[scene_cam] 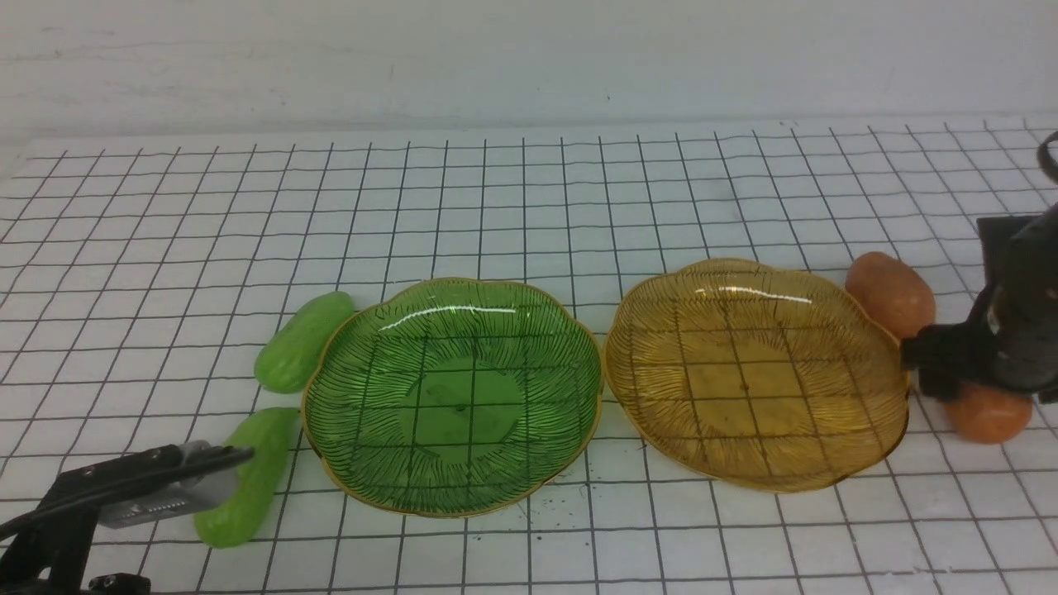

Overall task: Put different types of vegetables on the plate.
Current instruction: 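Put the potato onto the plate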

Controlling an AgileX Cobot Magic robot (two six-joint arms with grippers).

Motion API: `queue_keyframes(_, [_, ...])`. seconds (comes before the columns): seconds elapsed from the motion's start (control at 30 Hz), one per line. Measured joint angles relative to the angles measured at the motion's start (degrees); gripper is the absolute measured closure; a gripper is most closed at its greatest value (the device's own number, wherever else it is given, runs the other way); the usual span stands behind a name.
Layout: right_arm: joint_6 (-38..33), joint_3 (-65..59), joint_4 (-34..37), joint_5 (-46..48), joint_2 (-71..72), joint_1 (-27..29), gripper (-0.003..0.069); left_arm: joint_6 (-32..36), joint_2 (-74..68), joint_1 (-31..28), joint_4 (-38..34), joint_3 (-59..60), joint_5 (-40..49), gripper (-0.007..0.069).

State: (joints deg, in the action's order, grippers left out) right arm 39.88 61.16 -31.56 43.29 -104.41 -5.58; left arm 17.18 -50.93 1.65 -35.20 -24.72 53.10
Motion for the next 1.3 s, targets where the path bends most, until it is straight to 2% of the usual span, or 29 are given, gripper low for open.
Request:
queue_keyframes(0.23, [-1.7,0.1,-0.1,3.4,-0.9,0.0,0.0155,0.0,0.0,0.0,0.0,0.0,-0.4,0.0608])
queue_keyframes(0.43, [-6.7,2.2,0.9,9.5,2.6,0.0,0.0155,0.0,0.0,0.0,0.0,0.0,-0.4,0.0608])
queue_keyframes(0.53, [-13.4,5.0,6.4,14.0,6.2,0.0,0.0155,0.0,0.0,0.0,0.0,0.0,-0.4,0.0608])
queue_keyframes(0.67, [-29.2,8.1,24.4,15.9,8.7,0.0,0.0155,0.0,0.0,0.0,0.0,0.0,-0.4,0.0608])
queue_keyframes(0.7, [-32.3,8.1,29.2,14.7,8.6,0.0,0.0155,0.0,0.0,0.0,0.0,0.0,-0.5,0.0608])
queue_keyframes(0.77, [-35.0,8.1,33.9,12.5,7.9,0.0,0.0155,0.0,0.0,0.0,0.0,0.0,-0.6,0.0608])
queue_keyframes(0.87, [-36.9,8.1,37.1,9.3,6.4,-0.7,0.0155,0.0,0.0,0.0,0.0,0.0,-0.7,0.0608])
queue_keyframes(1.1, [-37.3,8.1,38.0,8.3,4.8,-5.1,0.0155,0.0,0.0,0.0,0.0,0.0,-0.8,0.0608])
queue_keyframes(1.17, [-37.3,8.1,38.1,7.8,4.7,-6.5,0.0124,0.0,0.0,0.0,0.0,0.0,-0.8,0.0608])
queue_keyframes(1.3, [-37.3,8.1,37.3,7.8,4.7,-7.0,0.0002,0.0,0.0,0.0,0.0,0.0,-0.8,0.0608])
